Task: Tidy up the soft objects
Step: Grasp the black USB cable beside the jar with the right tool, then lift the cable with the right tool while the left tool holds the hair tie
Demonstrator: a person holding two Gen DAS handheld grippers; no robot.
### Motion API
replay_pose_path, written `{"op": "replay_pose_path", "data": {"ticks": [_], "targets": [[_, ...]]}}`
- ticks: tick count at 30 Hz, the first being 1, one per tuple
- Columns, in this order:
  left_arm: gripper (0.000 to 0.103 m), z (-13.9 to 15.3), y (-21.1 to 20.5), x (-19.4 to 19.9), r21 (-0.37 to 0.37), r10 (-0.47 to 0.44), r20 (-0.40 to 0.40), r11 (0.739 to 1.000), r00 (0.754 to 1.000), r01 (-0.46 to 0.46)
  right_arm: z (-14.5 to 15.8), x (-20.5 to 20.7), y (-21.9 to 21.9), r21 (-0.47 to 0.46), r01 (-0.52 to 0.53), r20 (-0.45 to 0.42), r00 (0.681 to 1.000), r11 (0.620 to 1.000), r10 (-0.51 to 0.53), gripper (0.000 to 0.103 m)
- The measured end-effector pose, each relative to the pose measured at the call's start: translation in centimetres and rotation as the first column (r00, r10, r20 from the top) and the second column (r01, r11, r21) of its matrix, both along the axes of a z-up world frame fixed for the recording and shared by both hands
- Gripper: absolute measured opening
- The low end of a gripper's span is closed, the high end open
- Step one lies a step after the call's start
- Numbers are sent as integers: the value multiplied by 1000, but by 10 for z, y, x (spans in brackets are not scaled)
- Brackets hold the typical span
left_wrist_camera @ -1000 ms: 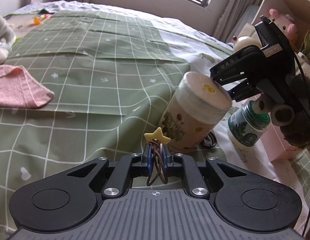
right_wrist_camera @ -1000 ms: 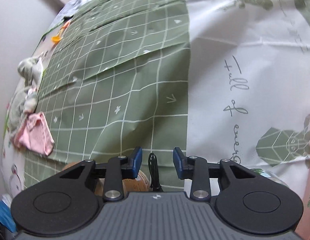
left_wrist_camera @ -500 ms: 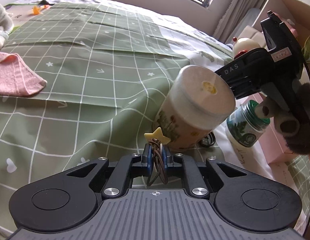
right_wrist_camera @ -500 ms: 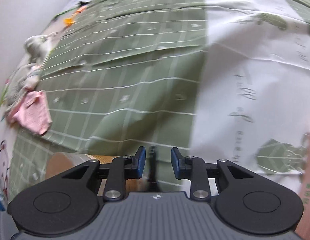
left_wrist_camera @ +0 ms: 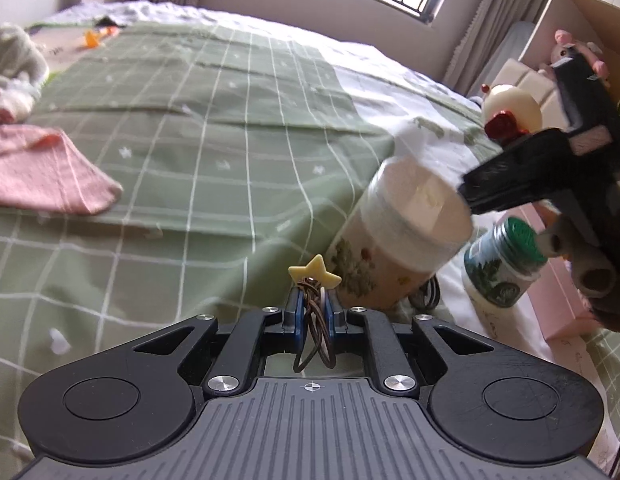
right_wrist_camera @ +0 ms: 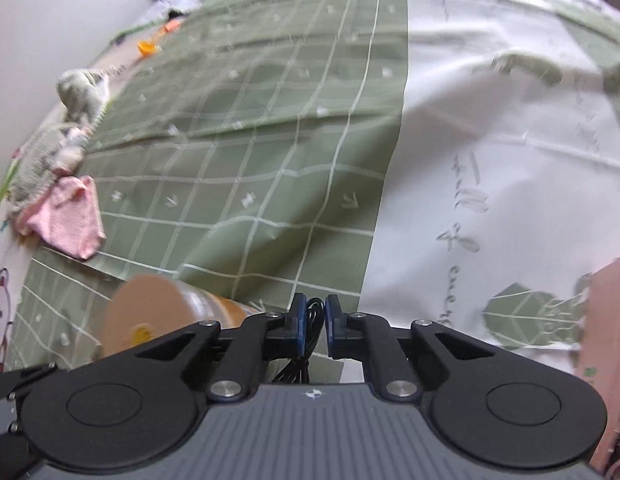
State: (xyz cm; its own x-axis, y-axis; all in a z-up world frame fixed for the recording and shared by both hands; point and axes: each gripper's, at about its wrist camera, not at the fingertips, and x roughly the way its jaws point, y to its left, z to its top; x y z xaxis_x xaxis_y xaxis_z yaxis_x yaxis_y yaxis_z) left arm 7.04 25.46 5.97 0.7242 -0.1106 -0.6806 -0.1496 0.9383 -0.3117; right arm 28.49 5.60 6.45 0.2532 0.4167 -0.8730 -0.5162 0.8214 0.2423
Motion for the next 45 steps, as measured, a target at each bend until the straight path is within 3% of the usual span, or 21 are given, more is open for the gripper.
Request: {"op": "replay_pose_path", "data": {"ticks": [6, 9, 11, 12, 13, 15, 19, 22, 27, 30, 32, 33, 39, 44, 45], "targets": [[13, 39, -7, -4, 60, 22, 51, 998, 998, -25, 50, -21, -20, 44, -17, 81, 997, 999, 14, 9], [13, 50, -12, -7, 71, 22, 66, 997, 998, -26, 57, -30, -30, 31, -23, 103, 994, 999, 19, 10], [13, 51, -15, -8, 71, 13, 62, 997, 998, -18, 55, -36, -33, 5, -53, 124, 991, 999, 52, 16], [13, 50, -16, -9, 70, 9, 59, 997, 998, -13, 53, -41, -32, -12, -85, 139, 987, 996, 86, 32], [13, 49, -16, -10, 69, 7, 56, 998, 998, -10, 49, -46, -31, -35, -124, 159, 979, 992, 128, 55], [13, 44, -14, -11, 59, 8, 50, 998, 999, -11, 41, -58, -27, -90, -177, 197, 962, 980, 191, 71], [13, 25, -9, -8, 20, 11, 20, 1000, 1000, -11, 14, -79, -5, -249, -265, 240, 915, 931, 325, 70], [13, 10, -6, -4, -4, 9, -1, 1000, 1000, -9, -5, -87, 14, -308, -312, 230, 892, 899, 389, 63], [13, -13, 9, -4, -45, 28, -27, 999, 999, -29, -35, -77, 40, -315, -360, 117, 904, 878, 412, 63], [13, -24, 18, -4, -68, 42, -36, 997, 998, -45, -50, -69, 47, -320, -353, 100, 910, 879, 402, 64], [13, -29, 22, -5, -83, 52, -35, 995, 998, -54, -48, -63, 43, -280, -350, 91, 917, 894, 387, 59], [13, -31, 23, -5, -88, 57, -35, 994, 998, -60, -46, -61, 40, -274, -344, 91, 920, 898, 381, 42], [13, -26, 25, -2, -101, 83, -11, 991, 997, -83, -28, -67, 23, -252, -293, 129, 934, 922, 332, 40], [13, 13, 19, -3, -47, 103, 44, 994, 994, -101, 11, -73, 4, -210, -277, 188, 930, 938, 317, 38], [13, 25, 17, -3, -29, 107, 62, 994, 992, -105, 24, -74, -2, -198, -265, 211, 929, 944, 305, 31]]}}
